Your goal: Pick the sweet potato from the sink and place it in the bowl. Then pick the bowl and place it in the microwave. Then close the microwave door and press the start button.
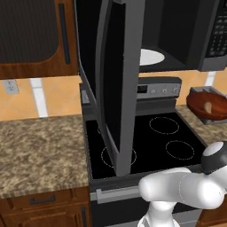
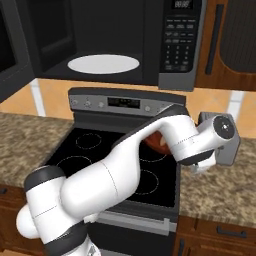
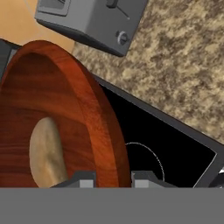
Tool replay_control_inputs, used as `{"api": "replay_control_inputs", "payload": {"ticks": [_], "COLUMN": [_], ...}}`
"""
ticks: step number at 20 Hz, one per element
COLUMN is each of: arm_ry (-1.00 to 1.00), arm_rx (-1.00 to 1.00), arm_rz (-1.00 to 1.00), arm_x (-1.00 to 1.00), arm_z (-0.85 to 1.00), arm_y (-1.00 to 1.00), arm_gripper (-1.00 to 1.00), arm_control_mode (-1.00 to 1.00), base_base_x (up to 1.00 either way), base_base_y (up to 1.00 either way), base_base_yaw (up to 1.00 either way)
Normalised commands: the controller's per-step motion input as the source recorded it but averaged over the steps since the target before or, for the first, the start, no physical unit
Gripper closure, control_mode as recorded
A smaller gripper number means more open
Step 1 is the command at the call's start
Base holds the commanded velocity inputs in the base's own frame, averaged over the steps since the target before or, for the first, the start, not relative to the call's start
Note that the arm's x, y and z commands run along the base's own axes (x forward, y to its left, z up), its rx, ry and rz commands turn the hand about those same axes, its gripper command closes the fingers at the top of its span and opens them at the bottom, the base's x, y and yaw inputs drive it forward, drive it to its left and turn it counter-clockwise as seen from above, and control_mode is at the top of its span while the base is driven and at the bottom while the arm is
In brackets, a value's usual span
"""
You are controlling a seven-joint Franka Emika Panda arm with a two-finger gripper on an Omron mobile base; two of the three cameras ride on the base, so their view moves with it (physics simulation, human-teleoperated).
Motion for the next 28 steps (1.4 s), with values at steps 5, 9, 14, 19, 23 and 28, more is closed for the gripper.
{"api": "replay_control_inputs", "payload": {"ticks": [5, 9, 14, 19, 23, 28], "arm_ry": [0.00, 0.00, 0.00, 0.00, -0.05, -0.04], "arm_rx": [0.00, 0.00, 0.00, 0.00, 0.00, 0.02], "arm_rz": [0.00, 0.00, 0.00, 0.00, 0.01, 0.05], "arm_x": [0.00, 0.00, 0.00, 0.00, -0.29, -0.48], "arm_z": [0.00, 0.00, 0.00, 0.00, 0.00, 0.55], "arm_y": [0.00, 0.00, 0.00, 0.00, 0.07, 0.67], "arm_gripper": [1.00, 1.00, 1.00, 1.00, 1.00, 1.00], "arm_control_mode": [1.00, 1.00, 1.00, 1.00, -1.00, -1.00], "base_base_x": [0.25, 0.47, 0.56, 0.06, -0.04, 0.00], "base_base_y": [0.41, 0.21, -0.01, 0.00, 0.00, 0.00], "base_base_yaw": [-0.02, 0.00, 0.00, 0.00, 0.00, 0.00]}}
